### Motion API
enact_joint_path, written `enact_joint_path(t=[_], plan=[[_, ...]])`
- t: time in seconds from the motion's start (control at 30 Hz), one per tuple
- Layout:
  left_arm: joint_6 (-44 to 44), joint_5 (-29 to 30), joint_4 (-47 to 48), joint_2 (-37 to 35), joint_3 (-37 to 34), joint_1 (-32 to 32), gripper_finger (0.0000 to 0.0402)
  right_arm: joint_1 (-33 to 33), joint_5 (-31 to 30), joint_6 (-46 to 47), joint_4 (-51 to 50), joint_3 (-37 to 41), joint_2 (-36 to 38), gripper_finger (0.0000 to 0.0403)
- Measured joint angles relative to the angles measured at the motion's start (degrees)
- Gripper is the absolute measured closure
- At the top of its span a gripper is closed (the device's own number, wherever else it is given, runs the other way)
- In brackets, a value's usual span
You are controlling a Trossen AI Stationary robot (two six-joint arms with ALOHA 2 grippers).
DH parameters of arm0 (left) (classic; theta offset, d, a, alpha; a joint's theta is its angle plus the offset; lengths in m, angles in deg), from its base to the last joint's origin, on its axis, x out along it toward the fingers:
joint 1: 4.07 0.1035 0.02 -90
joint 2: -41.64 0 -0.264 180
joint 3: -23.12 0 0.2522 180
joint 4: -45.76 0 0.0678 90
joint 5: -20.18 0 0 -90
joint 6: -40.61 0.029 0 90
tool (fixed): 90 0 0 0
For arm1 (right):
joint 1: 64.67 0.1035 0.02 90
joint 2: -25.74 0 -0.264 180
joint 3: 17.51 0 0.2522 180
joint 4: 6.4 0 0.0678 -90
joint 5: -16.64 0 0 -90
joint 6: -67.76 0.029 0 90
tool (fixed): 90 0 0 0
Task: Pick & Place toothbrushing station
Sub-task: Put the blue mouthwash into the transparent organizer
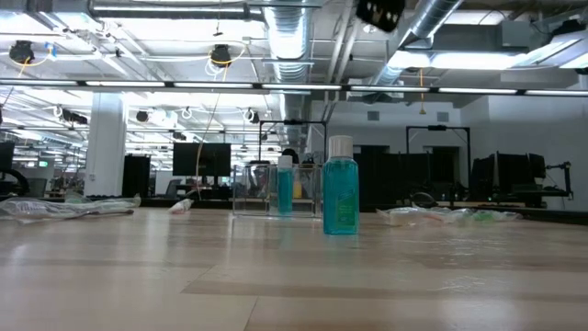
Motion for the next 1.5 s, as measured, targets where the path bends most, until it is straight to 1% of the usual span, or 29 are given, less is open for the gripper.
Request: enact_joint_path(t=[0.17,0.33,0.57,0.7,0.83,0.93,1.07,1.13,1.27,1.37,1.5], plan=[[3.3,0.2,1.0,0.0,0.0,-1.2,0.022,3.2,-1.2,3.4,2.2,0.0,-7.2,0.0154],[6.1,1.0,1.3,0.0,-0.4,-1.6,0.022,4.2,-2.1,6.8,3.8,-0.1,-11.7,0.0154],[5.2,1.0,0.7,-1.2,-5.4,-1.6,0.022,3.8,-6.2,7.6,4.9,-0.1,-12.8,0.0154],[4.6,1.0,0.4,-1.5,-8.2,-1.6,0.022,1.5,-8.8,7.1,4.1,-0.1,-12.2,0.0154],[2.4,1.6,1.3,-3.3,-10.8,-1.6,0.022,-1.3,-8.9,5.3,0.9,-0.1,-12.1,0.0154],[-1.2,3.2,2.9,-7.0,-14.8,-1.9,0.022,-2.5,-8.7,3.4,-2.1,-0.1,-12.1,0.0154],[-7.1,6.0,2.1,-15.5,-21.2,-3.6,0.022,-2.6,-8.1,2.5,-3.5,-0.1,-12.1,0.0154],[-9.7,7.5,1.8,-19.4,-24.4,-5.5,0.022,-2.5,-7.1,2.4,-3.5,-0.1,-12.1,0.0154],[-13.7,13.1,-1.3,-26.3,-29.5,-10.2,0.022,-2.2,-7.0,1.6,-3.2,-0.1,-12.1,0.0154],[-14.8,17.0,-3.2,-29.3,-32.7,-12.8,0.022,-2.5,-7.0,1.4,-3.2,-0.1,-12.1,0.0154],[-16.7,18.2,-3.8,-30.9,-35.7,-14.0,0.022,-2.8,-7.0,1.4,-2.7,-0.1,-12.4,0.0154]])
